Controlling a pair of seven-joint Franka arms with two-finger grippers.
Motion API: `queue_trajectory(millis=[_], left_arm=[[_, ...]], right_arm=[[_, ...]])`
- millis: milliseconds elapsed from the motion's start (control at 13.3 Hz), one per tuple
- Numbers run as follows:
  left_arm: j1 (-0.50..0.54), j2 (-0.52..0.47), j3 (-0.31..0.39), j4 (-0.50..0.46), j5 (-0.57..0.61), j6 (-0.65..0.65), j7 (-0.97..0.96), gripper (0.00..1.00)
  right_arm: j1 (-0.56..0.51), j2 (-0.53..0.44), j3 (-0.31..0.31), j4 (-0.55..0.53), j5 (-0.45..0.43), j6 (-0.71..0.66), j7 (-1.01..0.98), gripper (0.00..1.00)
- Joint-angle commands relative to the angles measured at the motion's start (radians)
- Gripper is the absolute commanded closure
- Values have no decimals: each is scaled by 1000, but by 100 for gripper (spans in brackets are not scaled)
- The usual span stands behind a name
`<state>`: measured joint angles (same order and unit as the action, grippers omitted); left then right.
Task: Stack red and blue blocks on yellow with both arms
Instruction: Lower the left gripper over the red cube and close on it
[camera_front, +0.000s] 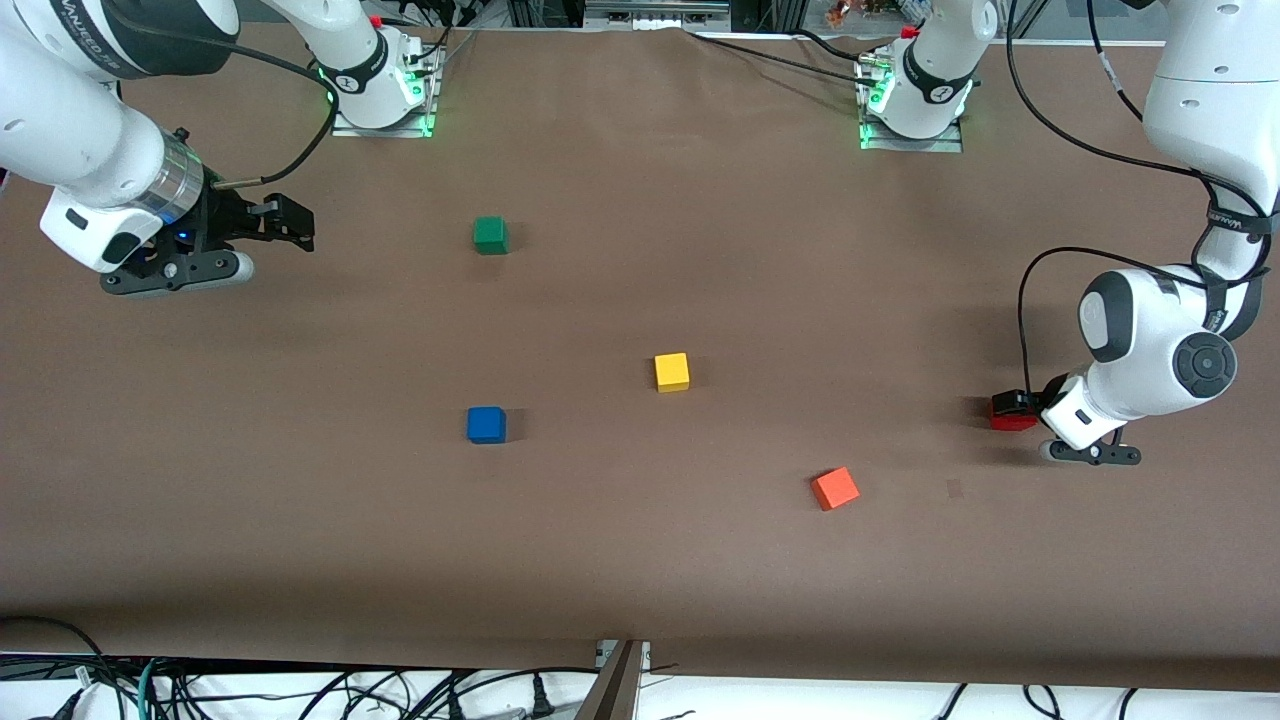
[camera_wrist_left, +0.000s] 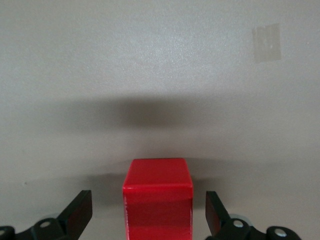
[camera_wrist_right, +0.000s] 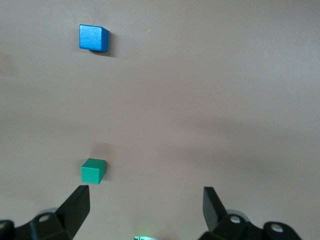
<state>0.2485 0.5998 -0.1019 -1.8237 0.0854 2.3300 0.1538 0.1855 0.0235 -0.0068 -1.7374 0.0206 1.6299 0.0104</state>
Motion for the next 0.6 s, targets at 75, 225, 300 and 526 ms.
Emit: queue_trajectory(millis=[75, 225, 300, 526], left_arm=[[6, -14, -4, -17, -16, 2, 20, 51], [3, -20, -4, -14, -16, -18, 18, 65], [-5, -32, -6, -5, -16, -38, 18, 70], [-12, -80, -74, 36, -16, -122, 9, 74]], right_arm=[[0, -8, 2, 1, 1, -12, 16, 0], [0, -7, 2, 1, 2, -12, 16, 0], [0, -7, 1, 1, 2, -12, 16, 0], [0, -7, 1, 1, 2, -12, 16, 0]])
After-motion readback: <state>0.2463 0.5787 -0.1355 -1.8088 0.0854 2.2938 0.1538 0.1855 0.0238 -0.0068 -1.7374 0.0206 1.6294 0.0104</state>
